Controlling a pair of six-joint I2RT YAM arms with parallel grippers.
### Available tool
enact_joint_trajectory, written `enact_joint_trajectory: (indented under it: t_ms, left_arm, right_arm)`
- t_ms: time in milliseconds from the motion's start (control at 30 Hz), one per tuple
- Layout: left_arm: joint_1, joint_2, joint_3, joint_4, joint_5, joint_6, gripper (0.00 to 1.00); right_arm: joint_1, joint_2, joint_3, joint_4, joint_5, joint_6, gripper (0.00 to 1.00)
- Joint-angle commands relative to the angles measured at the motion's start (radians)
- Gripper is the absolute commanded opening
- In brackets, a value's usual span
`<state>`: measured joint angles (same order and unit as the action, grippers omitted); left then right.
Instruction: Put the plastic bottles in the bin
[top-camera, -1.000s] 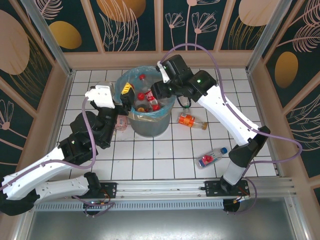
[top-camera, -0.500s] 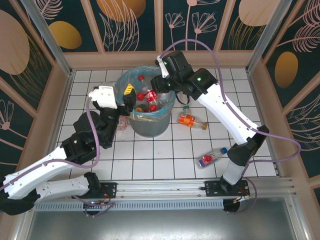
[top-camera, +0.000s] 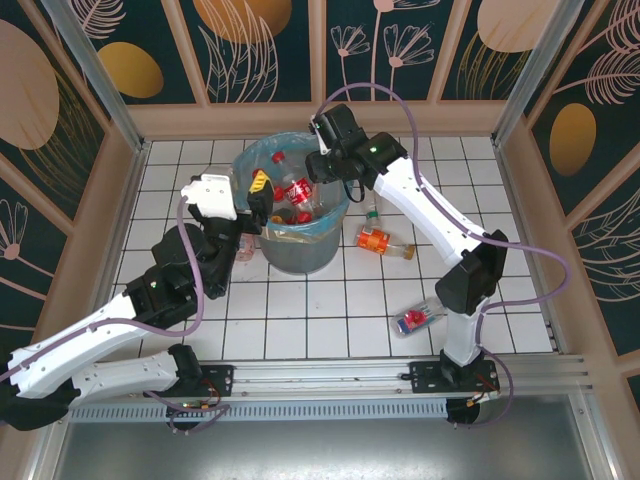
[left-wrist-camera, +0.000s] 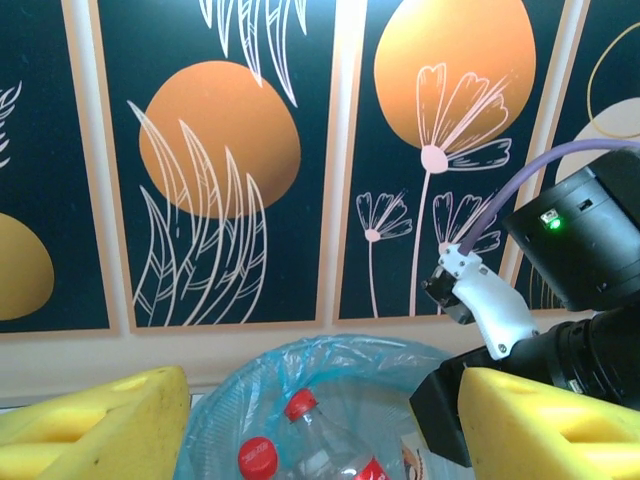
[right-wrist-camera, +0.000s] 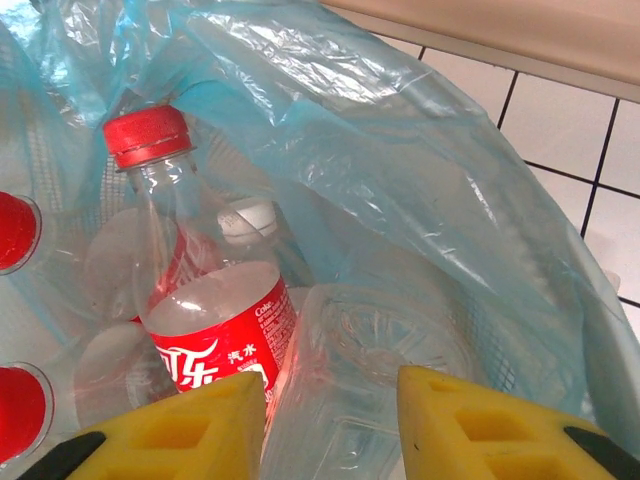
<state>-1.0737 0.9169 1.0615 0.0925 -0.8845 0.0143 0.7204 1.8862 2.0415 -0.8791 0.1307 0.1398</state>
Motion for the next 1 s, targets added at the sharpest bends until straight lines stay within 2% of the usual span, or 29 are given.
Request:
enact_joint_trajectory:
  t_ms: [0,67,200,267,367,467,567,667,767,900,967]
  left_arm:
    - [-0.003,-0.01,-0.015,-0.008,-0.027,-0.014,0.72]
    - [-0.003,-0.003,-0.015,-0.018,-0.039,-0.014,0.72]
    - [-0.001,0.008,0.001,-0.097,-0.141,-0.053,0.71]
    - [0.035,-0.01,-0.004,-0.142,-0.154,-0.112,0.7]
    - [0.213,-0.047,-0.014,-0.241,0.005,-0.262,0.67]
    - [0.383,-0.07,-0.047,-0.256,0.146,-0.324,0.66]
    - [0.512,-0.037,-0.047,-0.288,0.319,-0.39,0.66]
    - [0.544,-0.02,-0.06,-0.286,0.416,-0.443,0.67]
    - [0.543,-0.03,-0.068,-0.268,0.431,-0.46,0.68]
    - [0.543,-0.032,-0.056,-0.229,0.449,-0.419,0.68]
    - [0.541,-0.014,-0.033,-0.218,0.48,-0.376,0.66]
  right_arm:
    - [0.014,0.008,0.023,-0.052,-0.067,0.013,0.39]
    - [0.014,0.011,0.07,-0.055,-0.078,0.01,0.4]
    - [0.018,-0.008,0.175,-0.043,-0.063,0.01,0.52]
    - [0.026,-0.045,0.171,-0.003,-0.04,0.011,0.58]
    - [0.036,-0.138,0.08,0.103,-0.017,0.018,0.61]
    - [0.043,-0.244,-0.047,0.222,-0.013,0.024,0.61]
    - [0.045,-0.36,-0.188,0.315,0.005,0.028,0.62]
    - [0.039,-0.468,-0.305,0.333,0.111,0.063,0.62]
    - [-0.016,-0.563,-0.397,0.238,0.208,0.191,0.63]
    - [-0.138,-0.74,-0.605,0.128,0.194,0.388,0.66]
    - [-0.193,-0.845,-0.735,0.083,0.178,0.487,0.71]
